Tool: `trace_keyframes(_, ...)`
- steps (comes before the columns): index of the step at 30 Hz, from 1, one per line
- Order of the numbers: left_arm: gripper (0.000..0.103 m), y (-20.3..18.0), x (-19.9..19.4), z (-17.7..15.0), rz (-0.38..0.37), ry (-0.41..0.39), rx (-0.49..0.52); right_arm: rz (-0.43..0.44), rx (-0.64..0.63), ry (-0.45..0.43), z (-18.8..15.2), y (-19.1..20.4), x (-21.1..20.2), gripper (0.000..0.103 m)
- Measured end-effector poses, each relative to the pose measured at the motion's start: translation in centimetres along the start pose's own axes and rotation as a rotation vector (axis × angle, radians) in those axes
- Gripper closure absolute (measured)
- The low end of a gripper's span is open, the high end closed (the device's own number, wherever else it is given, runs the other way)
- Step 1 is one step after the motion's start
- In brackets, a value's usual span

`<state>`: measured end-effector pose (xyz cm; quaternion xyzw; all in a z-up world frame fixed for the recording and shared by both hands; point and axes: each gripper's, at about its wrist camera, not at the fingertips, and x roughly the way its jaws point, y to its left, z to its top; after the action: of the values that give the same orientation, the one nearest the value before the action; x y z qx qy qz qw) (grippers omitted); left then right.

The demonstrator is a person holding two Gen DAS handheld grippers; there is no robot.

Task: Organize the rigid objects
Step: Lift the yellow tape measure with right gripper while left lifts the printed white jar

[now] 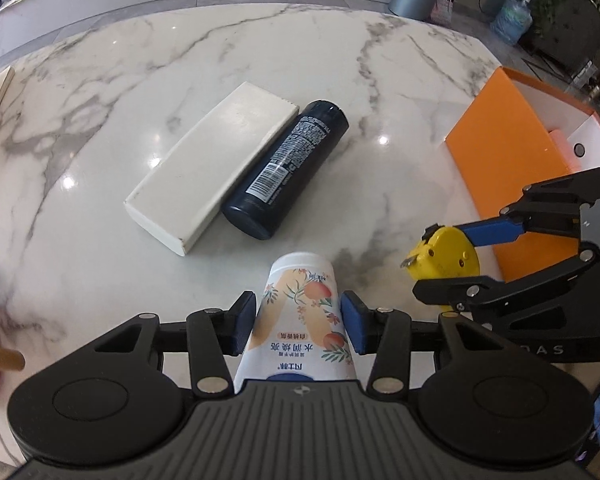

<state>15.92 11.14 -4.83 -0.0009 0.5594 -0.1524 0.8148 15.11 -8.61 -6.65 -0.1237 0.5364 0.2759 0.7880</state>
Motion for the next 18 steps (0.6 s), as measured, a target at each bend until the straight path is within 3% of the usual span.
trace_keyframes(2,0.053,-0.4,-0.4,0.0,-0.004,-0.003,-0.004,0.000,-0.003,-0.013,0.0,-0.1,-0.7,0.053)
trace_keyframes(3,0.060,-0.5,-0.6,0.0,-0.006,-0.006,-0.006,-0.001,-0.005,-0.022,0.0,-0.2,-1.1,0.053)
trace_keyframes(4,0.089,-0.7,-0.9,0.1,-0.009,-0.011,-0.008,-0.001,-0.006,-0.030,0.0,-0.2,-1.5,0.053)
trace_keyframes(5,0.093,-0.9,-1.2,0.3,-0.017,-0.017,-0.010,-0.001,-0.006,-0.037,0.0,-0.3,-1.9,0.053)
trace_keyframes(8,0.092,-1.4,-2.1,0.9,-0.036,-0.030,-0.017,-0.009,-0.008,-0.055,0.0,-0.4,-2.8,0.053)
trace_keyframes(13,0.092,-2.4,-2.3,1.5,-0.001,-0.022,0.021,-0.021,0.002,-0.065,-0.4,-0.7,-3.4,0.053)
trace_keyframes(18,0.077,-2.9,-1.1,0.8,0.042,0.028,0.067,-0.009,0.021,-0.063,-1.2,-0.6,-2.8,0.053)
